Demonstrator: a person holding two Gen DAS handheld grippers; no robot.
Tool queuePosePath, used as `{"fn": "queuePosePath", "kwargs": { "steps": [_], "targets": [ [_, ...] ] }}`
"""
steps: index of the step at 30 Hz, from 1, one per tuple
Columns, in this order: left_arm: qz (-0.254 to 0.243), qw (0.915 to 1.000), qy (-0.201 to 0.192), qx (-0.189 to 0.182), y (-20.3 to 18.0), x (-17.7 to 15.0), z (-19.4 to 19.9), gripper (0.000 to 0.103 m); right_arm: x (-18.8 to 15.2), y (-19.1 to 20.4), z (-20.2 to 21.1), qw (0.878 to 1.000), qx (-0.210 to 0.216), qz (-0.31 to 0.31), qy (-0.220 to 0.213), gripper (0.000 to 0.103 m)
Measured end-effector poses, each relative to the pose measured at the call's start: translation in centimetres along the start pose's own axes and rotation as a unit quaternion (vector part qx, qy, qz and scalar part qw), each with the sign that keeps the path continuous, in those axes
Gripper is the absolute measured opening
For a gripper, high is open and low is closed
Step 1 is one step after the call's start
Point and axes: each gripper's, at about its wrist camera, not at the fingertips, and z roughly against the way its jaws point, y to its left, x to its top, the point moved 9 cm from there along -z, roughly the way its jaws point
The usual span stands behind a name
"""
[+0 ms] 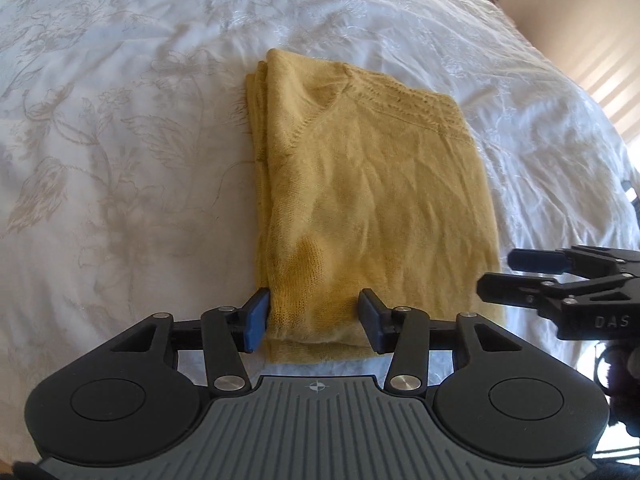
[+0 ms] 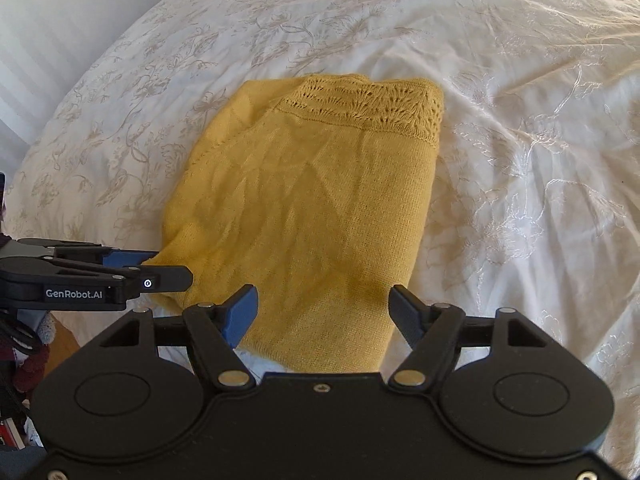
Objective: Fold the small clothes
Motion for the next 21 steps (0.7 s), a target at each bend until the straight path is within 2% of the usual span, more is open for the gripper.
{"fn": "queuePosePath", "kwargs": {
  "steps": [2,5,9,11,12,13,16,20,21],
  "targets": [
    [0.013,0.9998,0.001,0.017,0.4,-0.2,0.2,0.044,-0.3,-0.2,0.2,1.000,0.000,-0.002,0.000,0.076],
    [0.021,0.9994,-0.016,-0.024,-0.3,0.0,0.8,0.032,-1.0,-0.7,0.4,1.000,0.003,-0.017,0.002,0.076],
    [0.021,0.9966,-0.027,-0.074,-1.5,0.2,1.0,0.032,-1.6,-1.2,0.9,1.000,0.005,-0.022,0.000,0.076],
    [0.023,0.9962,-0.023,-0.081,-1.6,0.2,0.7,0.031,-1.8,-1.2,1.0,1.000,0.006,-0.016,-0.001,0.076],
    [0.022,0.9957,-0.020,-0.088,-1.7,0.1,0.5,0.025,-1.8,-1.2,1.1,1.000,0.006,-0.012,-0.001,0.076],
    [0.018,0.9956,-0.015,-0.090,-1.7,0.0,0.3,0.009,-1.9,-1.2,1.1,1.000,0.004,-0.008,-0.002,0.076],
    [0.013,0.9972,0.008,-0.074,-1.3,-0.7,0.2,0.009,-2.0,-1.5,1.5,1.000,0.001,-0.010,-0.006,0.076],
    [0.067,0.9941,0.040,-0.075,0.8,-2.4,-0.3,0.006,-2.1,-2.1,1.9,1.000,0.001,-0.018,-0.013,0.076],
    [0.079,0.9931,0.046,-0.073,1.3,-2.9,-0.5,0.001,-2.1,-2.1,2.0,1.000,0.001,-0.017,-0.014,0.076]
  ]
}}
